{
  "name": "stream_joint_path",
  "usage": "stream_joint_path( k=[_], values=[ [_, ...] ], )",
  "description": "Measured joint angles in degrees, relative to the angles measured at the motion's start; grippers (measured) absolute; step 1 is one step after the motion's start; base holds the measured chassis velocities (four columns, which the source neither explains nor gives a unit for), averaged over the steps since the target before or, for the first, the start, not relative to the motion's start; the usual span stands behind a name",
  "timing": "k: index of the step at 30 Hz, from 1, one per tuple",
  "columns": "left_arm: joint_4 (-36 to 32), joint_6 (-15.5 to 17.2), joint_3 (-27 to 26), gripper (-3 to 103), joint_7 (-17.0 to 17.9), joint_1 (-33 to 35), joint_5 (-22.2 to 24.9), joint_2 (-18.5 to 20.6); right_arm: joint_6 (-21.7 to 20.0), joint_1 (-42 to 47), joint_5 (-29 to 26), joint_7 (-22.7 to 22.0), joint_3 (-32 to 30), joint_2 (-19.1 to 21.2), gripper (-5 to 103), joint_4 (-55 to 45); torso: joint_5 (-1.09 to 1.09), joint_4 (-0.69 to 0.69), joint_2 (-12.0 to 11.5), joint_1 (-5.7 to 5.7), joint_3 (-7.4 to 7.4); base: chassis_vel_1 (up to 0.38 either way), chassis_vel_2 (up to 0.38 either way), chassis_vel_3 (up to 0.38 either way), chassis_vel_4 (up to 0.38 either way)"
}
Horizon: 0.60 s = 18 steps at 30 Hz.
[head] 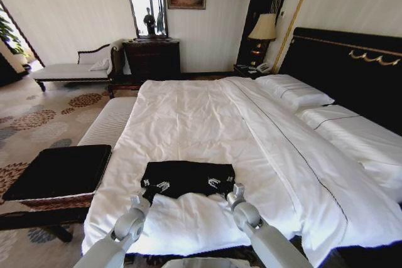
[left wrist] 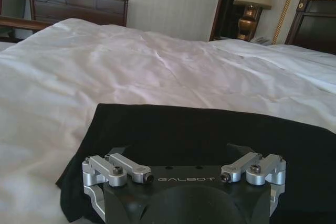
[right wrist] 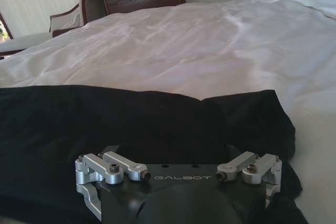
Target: Fold the clothes on the bed and place them into the basket.
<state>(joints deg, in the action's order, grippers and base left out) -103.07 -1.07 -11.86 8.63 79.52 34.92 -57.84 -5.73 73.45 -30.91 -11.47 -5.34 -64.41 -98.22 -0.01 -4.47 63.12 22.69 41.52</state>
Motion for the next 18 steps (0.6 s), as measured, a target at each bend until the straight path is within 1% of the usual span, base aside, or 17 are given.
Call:
stream_joint_path(
  k=[4, 5, 8, 9, 11, 13, 15, 16, 17, 18],
  values=[
    [-0.8, -1.6, -2.1, 100, -0.3, 2.7, -1.0, 0.1, 1.6, 3.4, 3.0, 0.1, -1.8, -0.1, 100, -1.3, 0.0, 0.0, 0.0, 0.0, 0.0, 0.0, 0.0, 0.0, 0.0],
    [-0.8, -1.6, -2.1, 100, -0.3, 2.7, -1.0, 0.1, 1.6, 3.4, 3.0, 0.1, -1.8, -0.1, 100, -1.3, 0.0, 0.0, 0.0, 0.0, 0.0, 0.0, 0.0, 0.0, 0.0],
    [-2.3, -2.3, -4.7, 100, -0.6, 5.1, -1.3, -0.4, 3.5, 5.0, 4.7, -0.1, -4.5, -1.6, 100, -1.2, 0.0, 0.01, 0.0, 0.0, 0.0, 0.0, 0.0, 0.0, 0.0],
    [-2.3, -2.3, -4.7, 100, -0.6, 5.1, -1.3, -0.4, 3.5, 5.0, 4.7, -0.1, -4.5, -1.6, 100, -1.2, 0.0, 0.01, 0.0, 0.0, 0.0, 0.0, 0.0, 0.0, 0.0],
    [-3.6, -2.8, -6.3, 100, -0.7, 6.6, -1.8, -1.0, 4.6, 5.9, 4.6, -1.1, -6.4, -2.9, 100, -1.7, 0.02, 0.0, 0.0, 0.0, 0.0, 0.0, 0.0, 0.0, 0.0],
    [-5.1, -3.2, -8.0, 100, -0.7, 8.3, -2.6, -1.9, 4.8, 7.1, 2.4, -2.0, -8.4, -3.9, 100, -3.6, 0.01, 0.01, 0.0, 0.0, 0.0, 0.0, 0.0, 0.0, 0.0],
    [-6.7, -3.9, -9.6, 100, -0.6, 10.5, -3.8, -3.6, 3.8, 9.0, -2.0, -2.3, -11.0, -5.3, 100, -6.7, 0.01, 0.01, 0.0, 0.0, 0.0, 0.0, 0.0, 0.0, 0.0],
    [-6.7, -3.9, -9.6, 100, -0.6, 10.5, -3.8, -3.6, 3.8, 9.0, -2.0, -2.3, -11.0, -5.3, 100, -6.7, 0.01, 0.01, 0.0, 0.0, 0.0, 0.0, 0.0, 0.0, 0.0],
    [-7.2, -4.3, -10.0, 100, -0.3, 11.3, -4.3, -4.4, 3.3, 9.6, -3.6, -2.3, -12.0, -5.8, 100, -7.6, 0.01, 0.0, 0.0, 0.0, 0.0, 0.0, 0.0, 0.0, 0.0],
    [-7.7, -4.9, -10.3, 100, 0.1, 12.4, -4.8, -5.2, 2.5, 10.4, -6.7, -2.4, -13.5, -6.7, 100, -8.9, -0.01, 0.01, 0.0, 0.0, 0.0, 0.0, 0.0, 0.0, 0.0]
  ],
)
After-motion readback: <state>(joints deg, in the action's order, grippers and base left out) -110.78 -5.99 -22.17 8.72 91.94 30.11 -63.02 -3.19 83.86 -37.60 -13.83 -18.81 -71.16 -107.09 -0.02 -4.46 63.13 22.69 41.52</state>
